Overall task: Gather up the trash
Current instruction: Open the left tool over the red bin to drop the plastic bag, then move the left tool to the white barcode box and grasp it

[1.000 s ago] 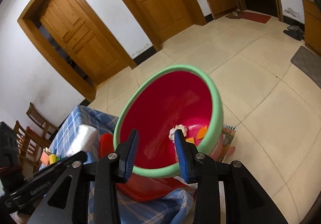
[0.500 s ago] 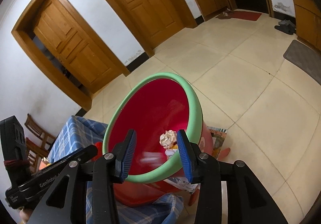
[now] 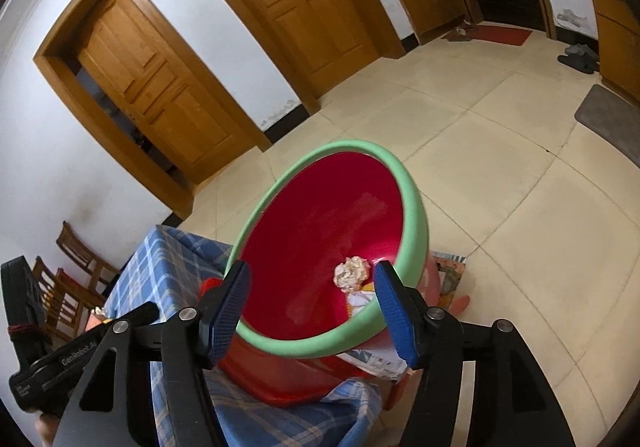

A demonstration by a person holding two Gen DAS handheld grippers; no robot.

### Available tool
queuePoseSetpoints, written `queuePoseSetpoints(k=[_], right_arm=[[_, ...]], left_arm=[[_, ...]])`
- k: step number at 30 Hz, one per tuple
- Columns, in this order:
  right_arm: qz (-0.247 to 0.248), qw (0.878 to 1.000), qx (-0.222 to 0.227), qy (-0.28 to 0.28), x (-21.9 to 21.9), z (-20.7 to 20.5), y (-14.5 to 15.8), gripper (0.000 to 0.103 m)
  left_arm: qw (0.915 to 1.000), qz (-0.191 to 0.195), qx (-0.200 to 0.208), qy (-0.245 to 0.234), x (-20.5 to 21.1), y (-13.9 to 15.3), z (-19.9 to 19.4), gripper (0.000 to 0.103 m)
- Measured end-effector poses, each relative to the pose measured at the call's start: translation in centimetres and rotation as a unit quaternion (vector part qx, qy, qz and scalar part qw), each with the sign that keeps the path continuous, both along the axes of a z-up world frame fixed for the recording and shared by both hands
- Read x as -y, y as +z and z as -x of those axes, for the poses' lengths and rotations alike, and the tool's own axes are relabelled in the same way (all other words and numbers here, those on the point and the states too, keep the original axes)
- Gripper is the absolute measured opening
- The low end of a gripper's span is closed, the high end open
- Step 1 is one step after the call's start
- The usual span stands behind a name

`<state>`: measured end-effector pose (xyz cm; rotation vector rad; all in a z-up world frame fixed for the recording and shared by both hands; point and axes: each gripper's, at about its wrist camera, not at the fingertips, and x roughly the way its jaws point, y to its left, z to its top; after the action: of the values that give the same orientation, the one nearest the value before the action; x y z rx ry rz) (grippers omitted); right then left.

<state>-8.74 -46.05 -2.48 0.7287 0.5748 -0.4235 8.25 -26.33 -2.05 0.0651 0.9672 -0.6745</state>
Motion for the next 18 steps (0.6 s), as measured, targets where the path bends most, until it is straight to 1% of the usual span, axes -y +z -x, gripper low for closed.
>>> queuePoseSetpoints(k=[4,8,11,18], right_arm=[[-0.003,1.000,-0.004,0.006,-0.7,-0.6,-0.1,0.067],[-0.008,1.000,-0.006,0.009,-1.5,-1.0,0.0,0.073],[-0.002,1.000,-0.008,0.014,-2.2,-1.4,0.3,0.074],[0.009,0.999,-0.009,0.038,-4.4,-2.2,1.0,0.075]], left_arm=[[0.9991,0.003,0.008,0.040,-3.4,0.6,-1.2,0.059],[0.9970,0.002,0.015,0.077,-6.5,0.9,-2.1,0.059],[0.9945,0.000,0.017,0.103,-9.0,1.0,-2.8,0.060],[0.9853,-0.012,0.021,0.169,-15.0,0.7,-4.9,0.060]])
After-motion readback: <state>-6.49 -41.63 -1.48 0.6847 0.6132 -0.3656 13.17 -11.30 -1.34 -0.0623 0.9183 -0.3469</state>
